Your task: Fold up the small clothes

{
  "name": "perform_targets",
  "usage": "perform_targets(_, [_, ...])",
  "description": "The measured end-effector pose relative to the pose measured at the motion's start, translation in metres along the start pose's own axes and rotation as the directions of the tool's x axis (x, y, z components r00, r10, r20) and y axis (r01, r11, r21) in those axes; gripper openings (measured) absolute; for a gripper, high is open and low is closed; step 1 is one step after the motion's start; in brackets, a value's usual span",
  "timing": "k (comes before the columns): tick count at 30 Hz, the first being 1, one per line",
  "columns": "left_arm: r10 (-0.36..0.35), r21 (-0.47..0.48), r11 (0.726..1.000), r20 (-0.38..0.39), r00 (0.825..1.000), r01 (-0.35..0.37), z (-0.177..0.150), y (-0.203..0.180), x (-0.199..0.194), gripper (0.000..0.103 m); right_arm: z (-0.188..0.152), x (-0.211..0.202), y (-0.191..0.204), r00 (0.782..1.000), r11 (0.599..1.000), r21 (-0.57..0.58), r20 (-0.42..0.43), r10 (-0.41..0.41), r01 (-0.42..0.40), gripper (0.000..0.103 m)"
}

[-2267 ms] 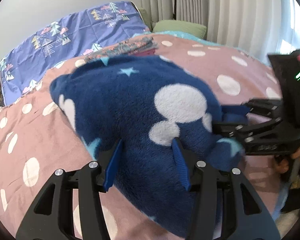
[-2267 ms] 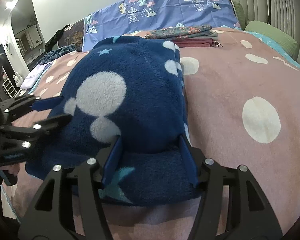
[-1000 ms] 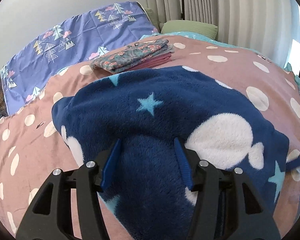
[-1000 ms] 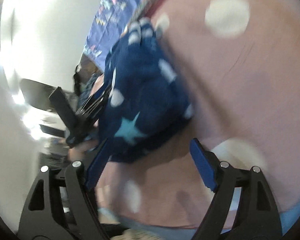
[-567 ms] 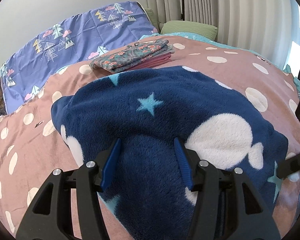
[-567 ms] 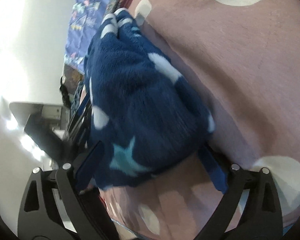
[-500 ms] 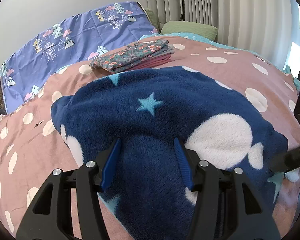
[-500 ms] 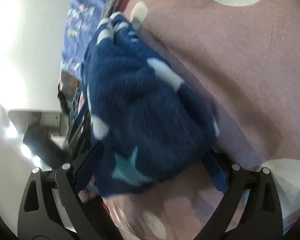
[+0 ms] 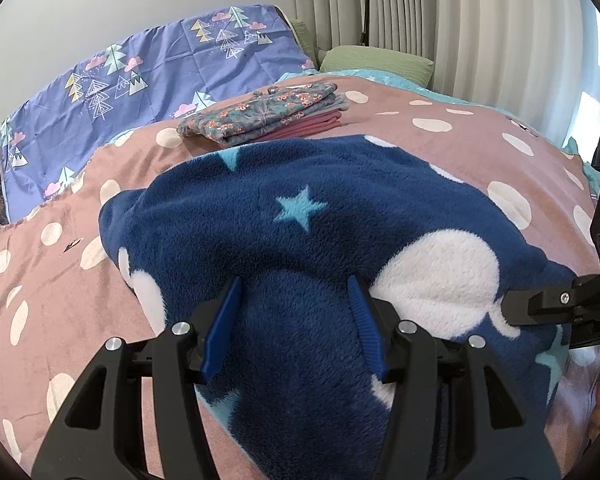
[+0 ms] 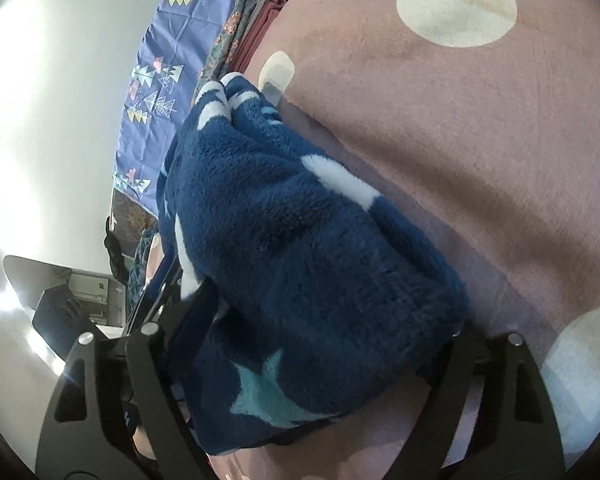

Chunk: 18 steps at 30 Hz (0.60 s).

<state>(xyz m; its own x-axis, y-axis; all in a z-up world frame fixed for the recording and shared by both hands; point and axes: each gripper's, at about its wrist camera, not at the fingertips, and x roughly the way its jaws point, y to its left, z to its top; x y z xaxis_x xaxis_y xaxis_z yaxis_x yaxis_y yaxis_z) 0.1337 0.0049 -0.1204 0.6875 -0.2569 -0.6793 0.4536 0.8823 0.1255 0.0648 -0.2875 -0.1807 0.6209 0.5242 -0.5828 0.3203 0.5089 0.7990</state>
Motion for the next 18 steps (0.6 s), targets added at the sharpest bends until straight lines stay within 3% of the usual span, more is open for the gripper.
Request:
perform_targets(16, [-0.008,-0.023,1.000,0.020,1.000,0.009,0.001,0.000,-0.003,0.056,-0.007,-0.003,-0.009,0.999,0.999,-0.046,0.032,0.019,-0.017,0.085])
perform_targets(18, [-0.022,-0.027,0.999,0.049,0.999,0.023,0.004,0.001,-0.012,0.059,-0.008,-0.003,-0.008,0.999,0.999,-0.046,0.038,0.013,-0.012,0.084])
